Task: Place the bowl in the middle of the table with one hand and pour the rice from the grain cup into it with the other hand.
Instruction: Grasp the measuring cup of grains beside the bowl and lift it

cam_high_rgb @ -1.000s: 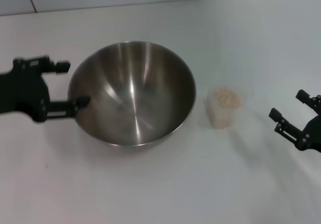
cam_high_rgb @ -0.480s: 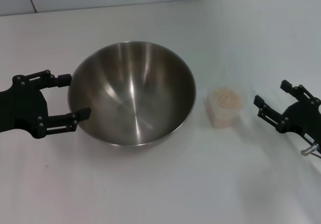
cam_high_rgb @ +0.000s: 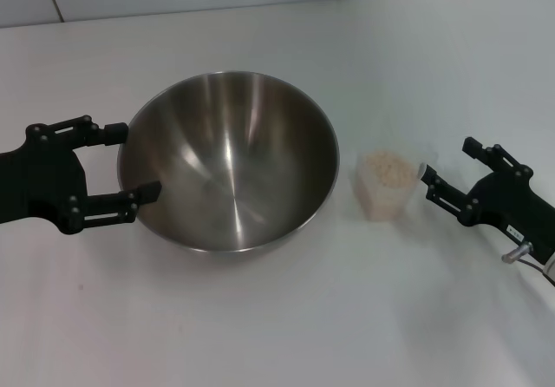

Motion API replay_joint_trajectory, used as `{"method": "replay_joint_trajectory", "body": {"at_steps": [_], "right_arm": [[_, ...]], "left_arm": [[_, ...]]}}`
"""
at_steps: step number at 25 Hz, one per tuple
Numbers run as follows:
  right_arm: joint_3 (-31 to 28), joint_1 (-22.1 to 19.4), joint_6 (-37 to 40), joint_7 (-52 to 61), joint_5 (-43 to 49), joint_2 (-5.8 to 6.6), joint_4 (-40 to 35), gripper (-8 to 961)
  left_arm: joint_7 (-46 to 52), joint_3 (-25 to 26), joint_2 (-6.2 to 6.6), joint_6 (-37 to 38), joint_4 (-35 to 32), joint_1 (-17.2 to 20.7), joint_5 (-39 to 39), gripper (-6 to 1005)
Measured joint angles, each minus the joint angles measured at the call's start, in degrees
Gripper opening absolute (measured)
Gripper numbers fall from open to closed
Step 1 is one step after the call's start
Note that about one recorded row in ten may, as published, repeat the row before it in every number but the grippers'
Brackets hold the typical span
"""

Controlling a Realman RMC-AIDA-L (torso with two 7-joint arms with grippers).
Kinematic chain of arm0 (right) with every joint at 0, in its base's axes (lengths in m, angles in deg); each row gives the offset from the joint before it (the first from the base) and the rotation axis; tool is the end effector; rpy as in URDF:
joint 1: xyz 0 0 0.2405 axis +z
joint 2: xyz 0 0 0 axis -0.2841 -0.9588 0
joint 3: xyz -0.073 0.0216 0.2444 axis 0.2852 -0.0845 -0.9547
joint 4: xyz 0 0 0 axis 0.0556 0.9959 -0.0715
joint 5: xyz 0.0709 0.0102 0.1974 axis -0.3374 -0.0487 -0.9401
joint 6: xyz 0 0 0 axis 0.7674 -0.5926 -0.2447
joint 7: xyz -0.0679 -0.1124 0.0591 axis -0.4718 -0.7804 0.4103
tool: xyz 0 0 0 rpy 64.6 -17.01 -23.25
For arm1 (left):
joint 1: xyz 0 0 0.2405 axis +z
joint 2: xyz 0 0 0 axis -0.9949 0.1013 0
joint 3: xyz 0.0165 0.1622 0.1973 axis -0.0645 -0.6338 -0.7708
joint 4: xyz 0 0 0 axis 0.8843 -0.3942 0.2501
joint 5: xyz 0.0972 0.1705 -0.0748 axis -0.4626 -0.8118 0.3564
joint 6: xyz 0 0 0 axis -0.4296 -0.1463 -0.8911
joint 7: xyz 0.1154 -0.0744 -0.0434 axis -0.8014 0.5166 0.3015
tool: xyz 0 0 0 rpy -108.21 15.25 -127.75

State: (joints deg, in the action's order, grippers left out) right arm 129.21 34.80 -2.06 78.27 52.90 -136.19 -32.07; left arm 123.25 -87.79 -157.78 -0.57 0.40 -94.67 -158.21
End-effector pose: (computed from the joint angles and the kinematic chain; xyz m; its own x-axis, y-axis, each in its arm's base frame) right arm 0.3676 0.2426 -0.0403 0.7377 -0.1632 -0.6551 -0.6489 -0.4394 -0.6212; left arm -0.2346 0.2919 0.0426 0.9213 0.1090 0.3732 0.2368 -0.9186 -0.3164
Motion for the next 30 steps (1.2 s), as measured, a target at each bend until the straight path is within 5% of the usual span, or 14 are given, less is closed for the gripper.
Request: {"method": "replay_joint_trajectory", "body": {"at_steps": [24,30], "right_arm": [[-1.4,1.6,-8.0,-1.8,-0.8,-0.3,-5.5,708],[-1.5,1.4,-7.3,-1.9,-0.8,-0.33,-5.7,504]], "left_arm": [[-0.2,0.0,0.08,0.4,2.9,-0.5,0.0,814],[-0.2,0.0,0.11,0.6,2.8,-0.5,0.0,814]]}}
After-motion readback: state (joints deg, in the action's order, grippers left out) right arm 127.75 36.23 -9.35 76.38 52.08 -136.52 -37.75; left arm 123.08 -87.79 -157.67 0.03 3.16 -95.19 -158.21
